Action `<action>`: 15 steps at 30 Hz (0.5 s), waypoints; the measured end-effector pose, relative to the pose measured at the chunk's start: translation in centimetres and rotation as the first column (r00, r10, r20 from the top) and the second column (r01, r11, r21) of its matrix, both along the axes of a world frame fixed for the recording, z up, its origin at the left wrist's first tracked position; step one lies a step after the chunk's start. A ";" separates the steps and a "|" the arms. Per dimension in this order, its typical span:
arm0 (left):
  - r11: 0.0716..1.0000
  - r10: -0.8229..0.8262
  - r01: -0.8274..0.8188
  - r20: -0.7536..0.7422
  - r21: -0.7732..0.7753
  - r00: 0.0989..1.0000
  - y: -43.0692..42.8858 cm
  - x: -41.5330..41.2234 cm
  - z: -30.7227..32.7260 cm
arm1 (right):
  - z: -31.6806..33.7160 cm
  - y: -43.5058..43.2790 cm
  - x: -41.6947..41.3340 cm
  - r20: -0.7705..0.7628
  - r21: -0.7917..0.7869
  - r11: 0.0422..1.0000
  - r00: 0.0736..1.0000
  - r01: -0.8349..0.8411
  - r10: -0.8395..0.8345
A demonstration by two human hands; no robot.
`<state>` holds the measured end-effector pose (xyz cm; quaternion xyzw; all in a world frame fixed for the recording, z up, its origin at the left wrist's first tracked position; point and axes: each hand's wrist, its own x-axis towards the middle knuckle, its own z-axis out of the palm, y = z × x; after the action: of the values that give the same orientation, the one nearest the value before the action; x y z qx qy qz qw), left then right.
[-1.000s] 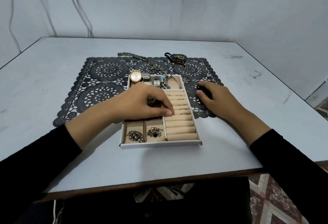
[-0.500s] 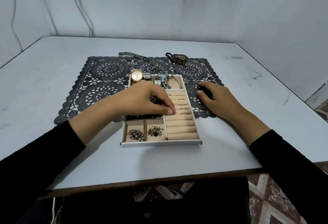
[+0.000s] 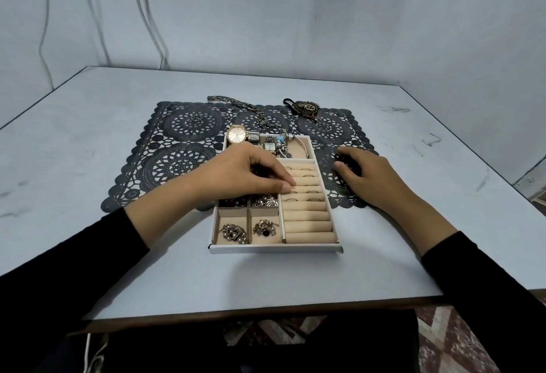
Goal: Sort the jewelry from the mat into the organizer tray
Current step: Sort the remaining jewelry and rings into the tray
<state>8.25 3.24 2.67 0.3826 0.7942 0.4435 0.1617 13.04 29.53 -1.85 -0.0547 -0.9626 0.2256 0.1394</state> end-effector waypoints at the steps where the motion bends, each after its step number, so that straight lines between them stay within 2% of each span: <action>1: 1.000 0.002 -0.002 0.000 -0.005 1.000 0.1 0.1 0.0 | 0.0 0.0 0.0 0.000 0.002 1.000 1.000 0.000 0.000; 15: 0.998 0.004 -0.010 -0.095 -0.057 0.995 0.6 0.4 -0.1 | -0.2 0.1 -0.1 -0.006 -0.012 1.000 1.000 -0.004 0.004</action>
<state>8.66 3.83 2.60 0.3955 0.8148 0.4023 0.1333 12.93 29.65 -2.02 -0.0531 -0.9610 0.2318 0.1414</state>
